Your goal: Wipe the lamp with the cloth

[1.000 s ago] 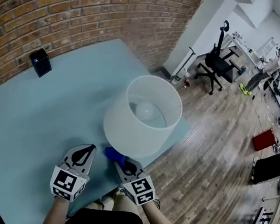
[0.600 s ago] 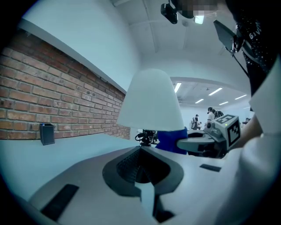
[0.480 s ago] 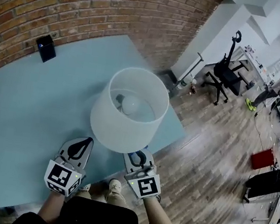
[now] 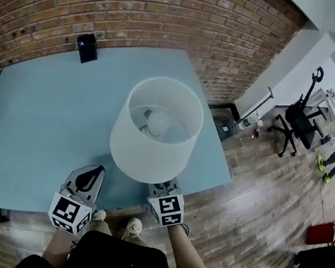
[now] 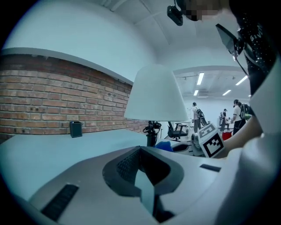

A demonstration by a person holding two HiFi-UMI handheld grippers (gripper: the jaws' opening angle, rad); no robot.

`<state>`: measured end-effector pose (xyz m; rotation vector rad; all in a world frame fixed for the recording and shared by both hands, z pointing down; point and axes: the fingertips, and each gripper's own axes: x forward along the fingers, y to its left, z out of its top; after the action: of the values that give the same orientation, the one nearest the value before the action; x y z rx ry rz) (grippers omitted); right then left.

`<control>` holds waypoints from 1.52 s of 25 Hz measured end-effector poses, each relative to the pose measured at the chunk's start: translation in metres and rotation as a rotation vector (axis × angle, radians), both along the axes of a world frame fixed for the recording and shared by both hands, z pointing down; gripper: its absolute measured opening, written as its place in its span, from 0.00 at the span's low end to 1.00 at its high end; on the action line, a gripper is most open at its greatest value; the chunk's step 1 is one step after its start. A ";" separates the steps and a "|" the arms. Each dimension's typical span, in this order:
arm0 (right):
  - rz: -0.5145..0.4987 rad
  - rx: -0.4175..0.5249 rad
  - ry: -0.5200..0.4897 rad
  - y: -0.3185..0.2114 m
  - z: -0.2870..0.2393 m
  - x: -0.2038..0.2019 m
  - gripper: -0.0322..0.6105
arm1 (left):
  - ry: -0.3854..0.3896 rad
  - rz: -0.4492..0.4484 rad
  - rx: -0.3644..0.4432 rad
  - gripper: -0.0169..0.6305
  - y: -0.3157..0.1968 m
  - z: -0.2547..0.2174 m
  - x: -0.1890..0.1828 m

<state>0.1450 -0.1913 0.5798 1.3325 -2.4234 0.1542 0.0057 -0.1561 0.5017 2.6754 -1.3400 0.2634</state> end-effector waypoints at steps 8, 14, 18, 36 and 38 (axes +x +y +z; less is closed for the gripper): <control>-0.075 -0.063 -0.177 0.013 -0.005 0.036 0.14 | -0.011 -0.098 0.000 0.04 0.017 0.001 -0.001; -0.020 0.007 -0.765 -0.020 -0.071 0.089 0.14 | -0.016 -0.169 -0.014 0.04 0.012 0.000 -0.011; -0.053 -0.014 -0.985 -0.059 -0.085 0.084 0.14 | -0.016 -0.199 -0.004 0.04 0.005 -0.006 -0.012; -0.045 -0.461 -0.728 -0.089 0.009 0.022 0.14 | -0.057 -0.217 -0.024 0.04 0.007 0.000 -0.014; 0.018 -0.481 -0.664 -0.094 0.012 0.030 0.14 | -0.052 -0.206 -0.020 0.04 0.005 -0.001 -0.011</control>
<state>0.1752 -0.2849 0.5923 1.1931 -2.6080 1.2718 -0.0049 -0.1513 0.5004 2.5048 -1.6042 0.3220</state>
